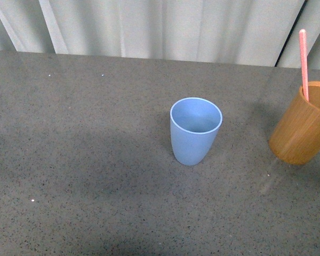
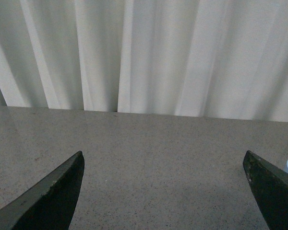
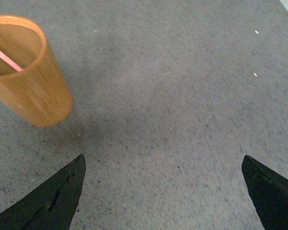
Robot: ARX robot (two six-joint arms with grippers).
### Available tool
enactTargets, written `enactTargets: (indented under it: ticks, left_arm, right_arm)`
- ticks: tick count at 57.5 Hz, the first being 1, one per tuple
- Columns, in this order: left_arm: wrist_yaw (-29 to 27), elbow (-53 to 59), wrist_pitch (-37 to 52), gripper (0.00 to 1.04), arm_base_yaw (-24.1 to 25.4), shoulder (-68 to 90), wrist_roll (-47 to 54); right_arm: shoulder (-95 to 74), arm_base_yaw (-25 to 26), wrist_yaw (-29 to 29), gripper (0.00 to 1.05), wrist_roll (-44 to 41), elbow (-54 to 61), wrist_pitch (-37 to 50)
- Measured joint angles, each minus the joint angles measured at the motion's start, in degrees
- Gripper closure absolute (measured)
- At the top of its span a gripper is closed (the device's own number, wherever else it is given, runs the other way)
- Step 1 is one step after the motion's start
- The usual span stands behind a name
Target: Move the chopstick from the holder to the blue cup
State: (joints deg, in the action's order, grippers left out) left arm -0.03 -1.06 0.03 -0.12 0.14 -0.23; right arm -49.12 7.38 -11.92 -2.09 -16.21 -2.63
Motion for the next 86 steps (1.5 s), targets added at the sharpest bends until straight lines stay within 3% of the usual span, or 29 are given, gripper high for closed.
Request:
enactTargets:
  ticks: [10, 46, 86]
  left_arm:
    - [0.00, 0.00, 0.00, 0.07, 0.00, 0.00, 0.00]
    - [0.00, 0.00, 0.00, 0.07, 0.00, 0.00, 0.00]
    - [0.00, 0.00, 0.00, 0.07, 0.00, 0.00, 0.00]
  right_arm:
    - [-14.95, -2.60, 2.97, 0.10, -4.70, -6.64, 8.07]
    - [-38.49, -9.60, 14.19, 0.10, -9.77, -25.55, 16.06]
    - [-47.71, -12.04, 19.37, 0.10, -8.90, -26.01, 26.49]
